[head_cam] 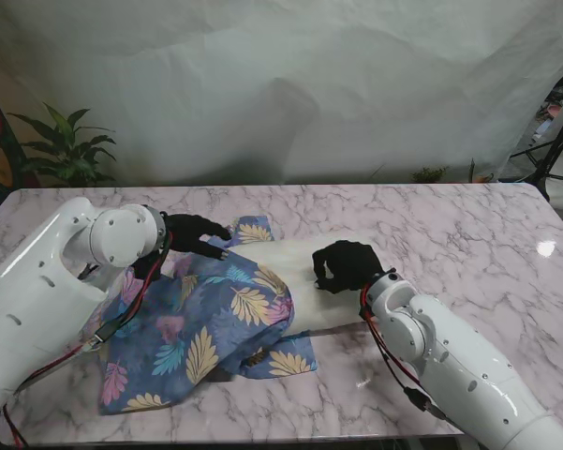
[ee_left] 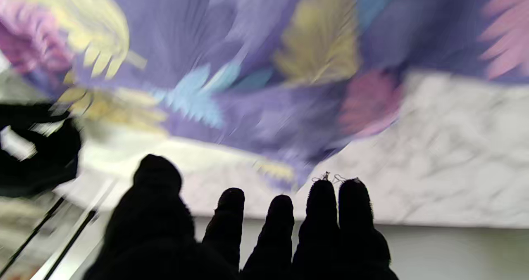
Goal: Put a pillowcase on a pillow
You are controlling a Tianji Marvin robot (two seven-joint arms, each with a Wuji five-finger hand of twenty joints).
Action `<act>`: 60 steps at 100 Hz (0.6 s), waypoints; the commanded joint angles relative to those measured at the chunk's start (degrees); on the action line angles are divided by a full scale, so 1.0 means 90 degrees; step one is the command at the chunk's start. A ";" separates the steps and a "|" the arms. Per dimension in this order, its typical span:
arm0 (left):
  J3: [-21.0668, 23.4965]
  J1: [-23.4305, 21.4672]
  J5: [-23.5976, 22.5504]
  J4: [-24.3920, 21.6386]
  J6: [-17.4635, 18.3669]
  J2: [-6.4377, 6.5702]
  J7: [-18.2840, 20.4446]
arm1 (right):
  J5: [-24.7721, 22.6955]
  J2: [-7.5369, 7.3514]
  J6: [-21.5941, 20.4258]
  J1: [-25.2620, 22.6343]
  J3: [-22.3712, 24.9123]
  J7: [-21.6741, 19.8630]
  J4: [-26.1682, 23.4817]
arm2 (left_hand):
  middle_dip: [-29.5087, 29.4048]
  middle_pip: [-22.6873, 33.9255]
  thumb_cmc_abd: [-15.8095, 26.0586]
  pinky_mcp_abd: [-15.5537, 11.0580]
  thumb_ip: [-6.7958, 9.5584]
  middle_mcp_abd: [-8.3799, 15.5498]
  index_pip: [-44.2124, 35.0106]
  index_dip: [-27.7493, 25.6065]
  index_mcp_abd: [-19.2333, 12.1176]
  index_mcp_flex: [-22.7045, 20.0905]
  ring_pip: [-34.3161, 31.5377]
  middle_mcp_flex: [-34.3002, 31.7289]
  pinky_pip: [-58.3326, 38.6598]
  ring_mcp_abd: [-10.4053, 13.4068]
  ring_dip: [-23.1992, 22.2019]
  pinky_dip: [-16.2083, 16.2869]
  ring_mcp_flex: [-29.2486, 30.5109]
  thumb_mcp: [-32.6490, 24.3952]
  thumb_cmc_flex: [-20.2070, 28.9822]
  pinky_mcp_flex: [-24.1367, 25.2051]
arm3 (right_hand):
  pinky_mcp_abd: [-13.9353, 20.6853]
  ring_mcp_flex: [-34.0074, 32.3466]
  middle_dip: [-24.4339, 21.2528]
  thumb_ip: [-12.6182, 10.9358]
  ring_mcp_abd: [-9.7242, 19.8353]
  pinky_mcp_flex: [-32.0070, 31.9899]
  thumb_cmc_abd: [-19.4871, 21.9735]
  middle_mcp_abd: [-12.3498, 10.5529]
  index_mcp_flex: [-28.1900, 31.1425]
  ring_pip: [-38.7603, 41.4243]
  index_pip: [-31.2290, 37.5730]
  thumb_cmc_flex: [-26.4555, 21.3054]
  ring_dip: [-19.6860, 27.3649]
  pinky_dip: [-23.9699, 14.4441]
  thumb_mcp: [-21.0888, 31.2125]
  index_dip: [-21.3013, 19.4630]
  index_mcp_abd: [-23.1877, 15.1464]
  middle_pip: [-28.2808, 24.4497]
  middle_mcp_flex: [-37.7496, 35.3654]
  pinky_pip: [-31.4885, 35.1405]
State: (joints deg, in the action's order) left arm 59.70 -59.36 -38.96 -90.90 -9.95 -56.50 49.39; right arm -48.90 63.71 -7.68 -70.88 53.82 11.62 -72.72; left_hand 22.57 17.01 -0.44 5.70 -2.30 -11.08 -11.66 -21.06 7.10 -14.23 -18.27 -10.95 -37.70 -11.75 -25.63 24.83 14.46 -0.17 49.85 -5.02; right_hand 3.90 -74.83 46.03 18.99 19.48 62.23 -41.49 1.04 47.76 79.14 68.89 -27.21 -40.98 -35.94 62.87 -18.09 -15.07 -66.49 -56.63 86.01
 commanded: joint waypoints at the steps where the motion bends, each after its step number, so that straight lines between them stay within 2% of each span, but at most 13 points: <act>1: 0.0018 0.0214 -0.0436 0.0163 0.0180 0.0187 0.0333 | -0.0041 -0.0048 0.0059 -0.0104 0.0090 -0.0006 -0.0141 | 0.0080 0.0208 0.0155 0.0057 0.0034 -0.0082 -0.0043 -0.0163 0.0328 -0.0144 -0.0132 -0.0020 -0.0244 -0.0058 -0.0173 0.0103 0.0209 0.0234 -0.0484 -0.0046 | 0.0293 -0.0184 0.0104 -0.0198 0.0937 0.0146 0.0123 0.0613 0.0204 0.0178 0.0192 -0.0274 -0.0128 -0.0109 0.0352 -0.0050 -0.0223 -0.0215 -0.0084 0.0027; 6: 0.0028 0.0270 -0.0735 0.0181 0.0215 0.0228 0.0621 | -0.0076 -0.0061 0.0047 -0.0122 0.0121 -0.0042 -0.0191 | 0.0101 0.0177 0.0204 0.0049 -0.0006 -0.0148 -0.0154 -0.0228 0.0479 -0.0417 -0.0123 0.0050 -0.0236 -0.0047 -0.0192 0.0101 0.0163 0.0301 -0.0707 -0.0015 | 0.0290 -0.0183 0.0103 -0.0198 0.0935 0.0146 0.0123 0.0613 0.0204 0.0176 0.0193 -0.0274 -0.0128 -0.0110 0.0350 -0.0049 -0.0223 -0.0215 -0.0084 0.0025; 16: 0.0124 0.0292 -0.1113 0.0279 0.0255 0.0238 0.0799 | -0.0089 -0.0067 0.0022 -0.0104 0.0114 -0.0080 -0.0204 | 0.0123 0.0054 0.0213 0.0022 -0.0077 -0.0184 -0.0373 -0.0349 0.0439 -0.0895 -0.0203 0.0054 -0.0266 0.0002 -0.0291 0.0121 0.0172 0.0306 -0.0927 -0.0013 | 0.0285 -0.0184 0.0102 -0.0198 0.0933 0.0146 0.0127 0.0613 0.0204 0.0174 0.0194 -0.0275 -0.0127 -0.0113 0.0347 -0.0048 -0.0223 -0.0216 -0.0084 0.0022; 21: 0.0108 0.0327 -0.1189 0.0358 0.0148 0.0247 0.0874 | -0.0075 -0.0061 0.0021 -0.0085 0.0087 -0.0074 -0.0185 | 0.0110 -0.0052 0.0189 -0.0001 -0.0092 -0.0206 -0.0344 -0.0343 0.0478 -0.0891 -0.0195 0.0087 -0.0251 0.0018 -0.0323 0.0122 0.0099 0.0287 -0.0967 0.0048 | 0.0281 -0.0183 0.0101 -0.0199 0.0931 0.0147 0.0129 0.0613 0.0204 0.0172 0.0195 -0.0277 -0.0127 -0.0115 0.0347 -0.0047 -0.0224 -0.0216 -0.0084 0.0021; 30: 0.0087 0.0367 -0.1261 0.0615 0.0237 0.0237 0.0766 | -0.0024 -0.0044 0.0009 -0.0041 0.0016 -0.0040 -0.0126 | 0.0133 -0.0137 0.0153 -0.0051 -0.0098 -0.0186 -0.0128 -0.0219 0.0524 -0.0761 -0.0250 0.0082 -0.0231 0.0078 -0.0401 0.0126 0.0067 0.0274 -0.1039 0.0080 | 0.0282 -0.0184 0.0100 -0.0197 0.0930 0.0146 0.0133 0.0613 0.0204 0.0171 0.0196 -0.0268 -0.0127 -0.0116 0.0342 -0.0046 -0.0224 -0.0216 -0.0084 0.0018; 34: 0.0083 0.0347 -0.1208 0.0745 0.0223 0.0217 0.0579 | -0.0018 -0.0040 0.0005 -0.0024 -0.0009 -0.0029 -0.0107 | 0.0201 -0.0086 0.0114 -0.0071 -0.0101 -0.0161 -0.0069 -0.0161 0.0455 -0.0833 -0.0312 0.0064 -0.0235 0.0101 -0.0462 0.0129 0.0082 0.0260 -0.1042 0.0079 | 0.0283 -0.0184 0.0100 -0.0198 0.0930 0.0147 0.0136 0.0613 0.0203 0.0171 0.0196 -0.0271 -0.0127 -0.0118 0.0343 -0.0045 -0.0224 -0.0216 -0.0084 0.0018; 45: 0.0089 0.0212 -0.0806 0.1131 0.0048 0.0098 -0.0448 | 0.0022 -0.0024 0.0029 -0.0003 -0.0046 0.0000 -0.0078 | 0.0404 0.0277 -0.0123 -0.0141 -0.0090 -0.0037 -0.0158 -0.0129 0.0036 -0.1094 -0.0539 -0.0155 -0.0348 0.0100 -0.0629 0.0149 0.0198 0.0203 -0.0850 0.0023 | 0.0280 -0.0184 0.0099 -0.0200 0.0929 0.0147 0.0139 0.0613 0.0203 0.0170 0.0197 -0.0273 -0.0127 -0.0122 0.0342 -0.0044 -0.0224 -0.0217 -0.0084 0.0016; 54: 0.0062 0.0148 -0.0578 0.1439 0.0099 -0.0006 -0.1135 | 0.0051 -0.0011 0.0061 -0.0012 -0.0048 0.0029 -0.0089 | 0.0475 0.0519 -0.0340 -0.0224 -0.0072 0.0075 -0.0463 -0.0160 -0.0258 -0.1304 -0.0742 -0.0342 -0.0512 0.0170 -0.0744 0.0107 0.0346 0.0147 -0.0691 -0.0068 | 0.0275 -0.0184 0.0097 -0.0199 0.0926 0.0150 0.0143 0.0613 0.0203 0.0167 0.0198 -0.0275 -0.0127 -0.0128 0.0336 -0.0043 -0.0224 -0.0218 -0.0084 0.0018; 60: 0.0022 0.0131 -0.0355 0.1638 0.0074 -0.0077 -0.1518 | 0.0048 -0.0007 0.0079 -0.0021 -0.0045 0.0049 -0.0103 | 0.0516 0.0661 -0.0501 -0.0280 -0.0056 0.0154 -0.0733 -0.0184 -0.0332 -0.1471 -0.0847 -0.0446 -0.0616 0.0214 -0.0787 0.0041 0.0425 0.0090 -0.0541 -0.0110 | 0.0271 -0.0184 0.0097 -0.0200 0.0926 0.0148 0.0151 0.0613 0.0203 0.0167 0.0199 -0.0276 -0.0127 -0.0129 0.0335 -0.0042 -0.0224 -0.0218 -0.0084 0.0016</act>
State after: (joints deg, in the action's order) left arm 60.65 -57.46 -42.16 -77.70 -9.30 -56.09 34.46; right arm -48.37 63.42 -7.43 -70.90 53.44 11.88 -73.55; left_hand 26.06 21.07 -2.53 4.90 -2.30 -10.68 -16.32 -22.68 5.82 -24.96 -24.00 -13.18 -41.29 -10.52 -31.83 24.90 16.82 1.76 43.46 -5.71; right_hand 3.90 -74.91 45.97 18.35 20.37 62.24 -41.30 1.84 47.76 79.14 68.92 -27.21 -40.98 -36.27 63.29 -18.09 -15.07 -66.49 -56.62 85.99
